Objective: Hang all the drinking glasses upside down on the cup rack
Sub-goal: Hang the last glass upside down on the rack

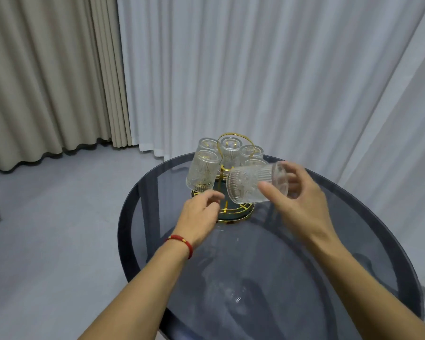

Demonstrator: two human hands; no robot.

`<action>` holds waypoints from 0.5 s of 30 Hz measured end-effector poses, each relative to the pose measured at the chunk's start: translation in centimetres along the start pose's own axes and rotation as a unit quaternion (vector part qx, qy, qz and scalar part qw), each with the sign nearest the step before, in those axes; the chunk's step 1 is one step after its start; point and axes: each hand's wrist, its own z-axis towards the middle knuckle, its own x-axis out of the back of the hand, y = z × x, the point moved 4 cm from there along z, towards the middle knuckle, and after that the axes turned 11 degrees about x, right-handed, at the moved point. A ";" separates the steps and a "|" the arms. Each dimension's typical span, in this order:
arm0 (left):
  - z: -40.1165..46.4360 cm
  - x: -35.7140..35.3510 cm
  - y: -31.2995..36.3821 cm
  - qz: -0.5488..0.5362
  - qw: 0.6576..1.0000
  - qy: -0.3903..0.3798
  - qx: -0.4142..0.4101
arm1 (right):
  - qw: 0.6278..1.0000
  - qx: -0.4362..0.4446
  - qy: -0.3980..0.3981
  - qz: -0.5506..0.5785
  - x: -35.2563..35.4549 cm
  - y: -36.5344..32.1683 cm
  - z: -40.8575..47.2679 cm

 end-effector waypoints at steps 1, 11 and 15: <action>0.4 -0.1 -0.7 0.089 0.996 0.011 -0.010 | 1.000 0.017 -0.003 -0.020 -0.1 -0.9 1.0; 1.3 -3.6 -3.3 0.380 0.917 -0.117 -0.033 | 0.971 0.110 -0.095 -0.190 -4.5 -4.4 7.6; 1.3 -3.3 -3.0 0.409 0.903 -0.121 -0.044 | 0.961 0.107 -0.130 -0.219 -6.4 -3.7 8.3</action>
